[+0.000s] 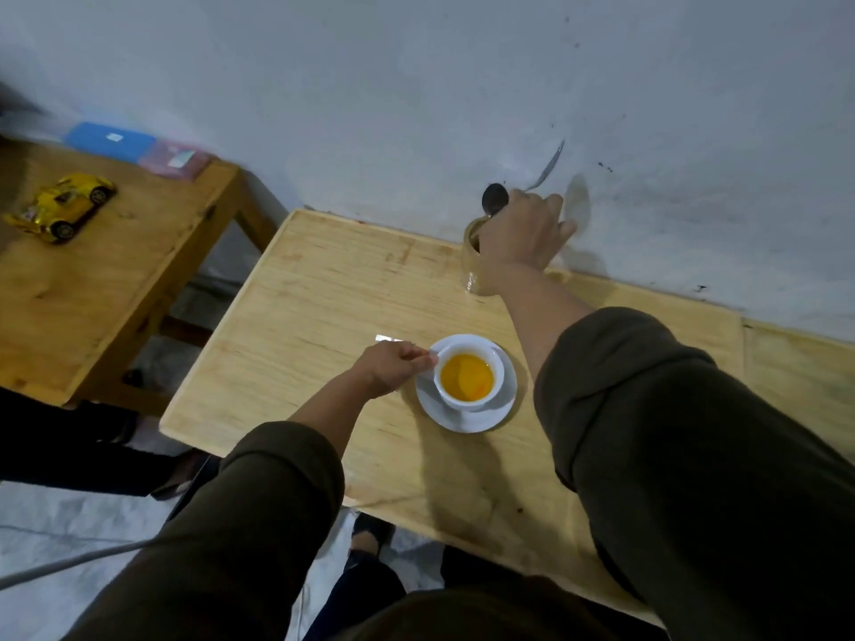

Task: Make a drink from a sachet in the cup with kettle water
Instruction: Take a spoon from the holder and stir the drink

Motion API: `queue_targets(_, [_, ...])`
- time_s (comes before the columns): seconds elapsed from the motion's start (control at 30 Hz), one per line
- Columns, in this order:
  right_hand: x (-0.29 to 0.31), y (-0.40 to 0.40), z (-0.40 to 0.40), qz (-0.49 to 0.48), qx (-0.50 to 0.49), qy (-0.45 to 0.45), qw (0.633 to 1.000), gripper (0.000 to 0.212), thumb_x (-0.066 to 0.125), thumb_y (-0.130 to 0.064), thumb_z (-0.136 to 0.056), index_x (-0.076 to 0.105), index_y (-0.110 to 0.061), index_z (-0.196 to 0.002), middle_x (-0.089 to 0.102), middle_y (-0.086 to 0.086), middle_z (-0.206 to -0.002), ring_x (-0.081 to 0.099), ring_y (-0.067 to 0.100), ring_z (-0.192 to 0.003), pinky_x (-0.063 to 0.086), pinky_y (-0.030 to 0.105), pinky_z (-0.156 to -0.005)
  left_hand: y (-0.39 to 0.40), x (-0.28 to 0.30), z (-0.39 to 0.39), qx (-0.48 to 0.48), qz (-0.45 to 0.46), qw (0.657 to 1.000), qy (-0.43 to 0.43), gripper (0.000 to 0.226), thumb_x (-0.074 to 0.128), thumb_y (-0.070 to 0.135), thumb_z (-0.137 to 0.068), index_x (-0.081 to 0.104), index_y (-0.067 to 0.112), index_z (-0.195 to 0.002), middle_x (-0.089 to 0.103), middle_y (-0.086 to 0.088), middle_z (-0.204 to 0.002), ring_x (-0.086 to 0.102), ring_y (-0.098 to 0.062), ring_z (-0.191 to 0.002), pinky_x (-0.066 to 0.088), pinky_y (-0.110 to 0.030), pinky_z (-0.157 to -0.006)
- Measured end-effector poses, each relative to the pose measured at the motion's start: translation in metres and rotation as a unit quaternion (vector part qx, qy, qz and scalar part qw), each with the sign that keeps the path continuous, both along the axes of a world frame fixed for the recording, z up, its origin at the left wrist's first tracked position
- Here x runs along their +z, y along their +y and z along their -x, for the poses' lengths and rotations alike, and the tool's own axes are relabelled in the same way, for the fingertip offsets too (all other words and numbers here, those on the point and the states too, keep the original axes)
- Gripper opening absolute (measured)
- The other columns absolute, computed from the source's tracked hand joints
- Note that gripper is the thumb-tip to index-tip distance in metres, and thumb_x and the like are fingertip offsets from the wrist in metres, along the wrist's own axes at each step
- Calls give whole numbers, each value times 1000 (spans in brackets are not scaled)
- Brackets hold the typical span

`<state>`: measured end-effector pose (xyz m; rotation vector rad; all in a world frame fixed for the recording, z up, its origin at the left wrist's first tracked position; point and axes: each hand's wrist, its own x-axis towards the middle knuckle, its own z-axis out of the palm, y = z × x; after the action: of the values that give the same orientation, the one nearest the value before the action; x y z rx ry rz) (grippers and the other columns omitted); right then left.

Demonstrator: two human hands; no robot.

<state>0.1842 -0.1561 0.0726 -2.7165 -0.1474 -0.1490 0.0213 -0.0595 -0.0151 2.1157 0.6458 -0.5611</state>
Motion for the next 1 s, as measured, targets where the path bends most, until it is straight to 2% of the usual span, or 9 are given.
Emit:
queue_targets(0.13, [21, -12, 9, -31, -33, -62, 997, 30, 53, -8, -84, 61, -14, -112, 67, 7, -110, 44, 26, -117, 31, 39, -92, 0, 3, -3, -60, -45, 997, 10, 48, 45, 48, -94, 63, 17, -125, 65, -7, -125, 56, -17, -100, 37, -23, -80])
queue_targets(0.3, [31, -28, 41, -53, -74, -95, 991, 21, 53, -16, -87, 63, -14, -105, 68, 7, -105, 47, 26, -111, 33, 37, -88, 3, 6, -3, -122, -61, 991, 5, 48, 36, 42, -99, 62, 6, -119, 62, -15, -126, 56, -30, -114, 36, -27, -80])
queue_targets(0.4, [24, -34, 73, -78, -80, -99, 989, 23, 49, -23, -92, 65, -8, -101, 70, 12, -101, 50, 28, -107, 37, 37, -87, 6, 9, -1, -153, -62, 986, -1, 46, 35, 38, -100, 58, 10, -129, 59, -12, -133, 55, -29, -119, 44, -32, -87])
queue_targets(0.5, [16, -38, 105, -122, -86, -68, 986, 32, 47, -22, -95, 66, 3, -97, 68, 22, -99, 54, 33, -104, 43, 38, -83, 9, 8, 0, -182, -73, 980, -12, 45, 38, 39, -99, 55, 18, -135, 56, -9, -139, 52, -27, -125, 42, -33, -100])
queue_targets(0.63, [-3, -43, 133, -151, -84, 0, 985, 26, 51, -20, -93, 66, 1, -98, 69, 23, -94, 61, 35, -94, 45, 35, -74, 10, 7, 1, -165, -55, 984, -37, 44, 42, 35, -98, 56, 13, -134, 56, -13, -138, 52, -30, -125, 42, -32, -99])
queue_targets(0.7, [-8, -46, 145, -173, -88, 29, 981, 22, 55, -21, -91, 65, -2, -97, 70, 18, -92, 63, 30, -89, 47, 34, -76, 9, 6, 3, -157, -50, 985, -49, 42, 43, 32, -98, 57, 12, -132, 57, -14, -136, 53, -32, -124, 42, -32, -99])
queue_targets(0.8, [-13, -50, 159, -174, -88, 70, 978, 16, 60, -23, -88, 67, -9, -92, 66, 5, -84, 58, 19, -78, 43, 24, -75, 8, 3, 5, -145, -45, 986, -63, 40, 45, 32, -97, 59, 12, -129, 60, -13, -133, 55, -31, -122, 43, -31, -98])
queue_targets(0.87, [-19, -53, 161, -174, -82, 82, 978, 15, 63, -22, -86, 68, -9, -90, 66, 7, -87, 60, 21, -81, 40, 20, -72, 7, 1, 6, -131, -43, 988, -69, 39, 46, 32, -97, 60, 13, -127, 61, -13, -132, 55, -31, -122, 43, -31, -98])
queue_targets(1.0, [-27, -60, 160, -154, -63, 101, 981, 20, 62, -24, -88, 68, -6, -93, 67, 16, -95, 62, 27, -90, 39, 26, -73, 6, 1, 5, -103, -34, 992, -63, 38, 47, 30, -96, 62, 11, -125, 62, -12, -130, 56, -30, -121, 43, -31, -98])
